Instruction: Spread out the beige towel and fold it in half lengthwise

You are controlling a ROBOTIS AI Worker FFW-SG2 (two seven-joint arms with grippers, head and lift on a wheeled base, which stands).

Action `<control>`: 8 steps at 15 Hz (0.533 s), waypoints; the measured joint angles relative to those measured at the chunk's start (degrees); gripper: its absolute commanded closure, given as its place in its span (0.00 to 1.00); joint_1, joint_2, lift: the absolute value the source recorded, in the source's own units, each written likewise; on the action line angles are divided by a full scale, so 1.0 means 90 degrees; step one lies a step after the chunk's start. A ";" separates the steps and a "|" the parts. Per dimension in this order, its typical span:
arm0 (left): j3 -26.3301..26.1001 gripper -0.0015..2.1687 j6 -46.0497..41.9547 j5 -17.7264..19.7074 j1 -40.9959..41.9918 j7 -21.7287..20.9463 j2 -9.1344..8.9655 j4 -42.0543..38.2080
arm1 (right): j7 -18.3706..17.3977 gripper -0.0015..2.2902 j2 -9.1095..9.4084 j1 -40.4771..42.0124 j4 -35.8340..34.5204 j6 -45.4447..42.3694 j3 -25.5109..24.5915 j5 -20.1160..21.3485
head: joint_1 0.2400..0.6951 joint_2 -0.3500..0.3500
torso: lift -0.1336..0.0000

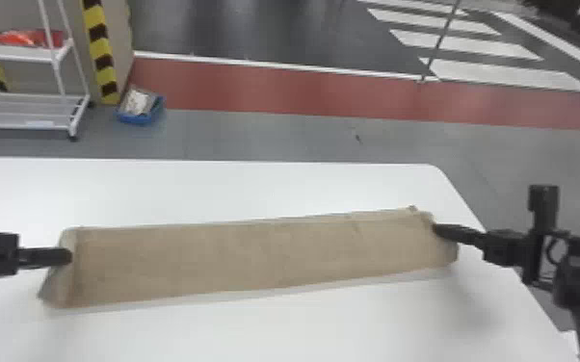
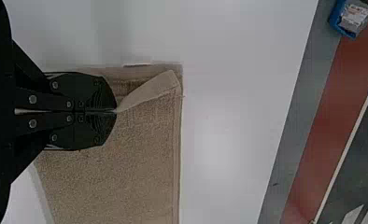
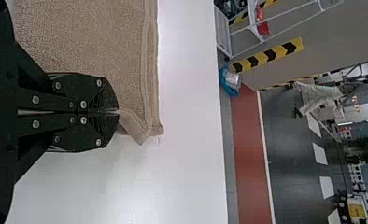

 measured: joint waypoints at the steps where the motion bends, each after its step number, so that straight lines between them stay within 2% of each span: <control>1: 0.0030 0.67 0.0000 0.0005 0.0013 -0.0011 0.0001 -0.0003 | 0.0009 0.62 -0.0001 0.0006 -0.0025 -0.0022 -0.0010 -0.0006 | 1.00 0.17 | 0.07; 4: 0.0126 0.67 0.0000 0.0006 0.0055 -0.0040 0.0001 -0.0005 | 0.0000 0.62 0.0046 0.0051 -0.0128 -0.0293 -0.0062 -0.0047 | 1.00 0.18 | 0.07; 7: 0.0297 0.67 -0.0003 0.0014 0.0082 -0.0086 0.0011 -0.0023 | -0.0082 0.62 0.0180 0.0134 -0.0301 -0.0771 -0.0174 -0.0072 | 1.00 0.20 | 0.07; 8: 0.0344 0.70 -0.0012 0.0015 0.0086 -0.0097 0.0020 -0.0023 | -0.0121 0.62 0.0213 0.0157 -0.0339 -0.0953 -0.0190 -0.0074 | 1.00 0.20 | 0.07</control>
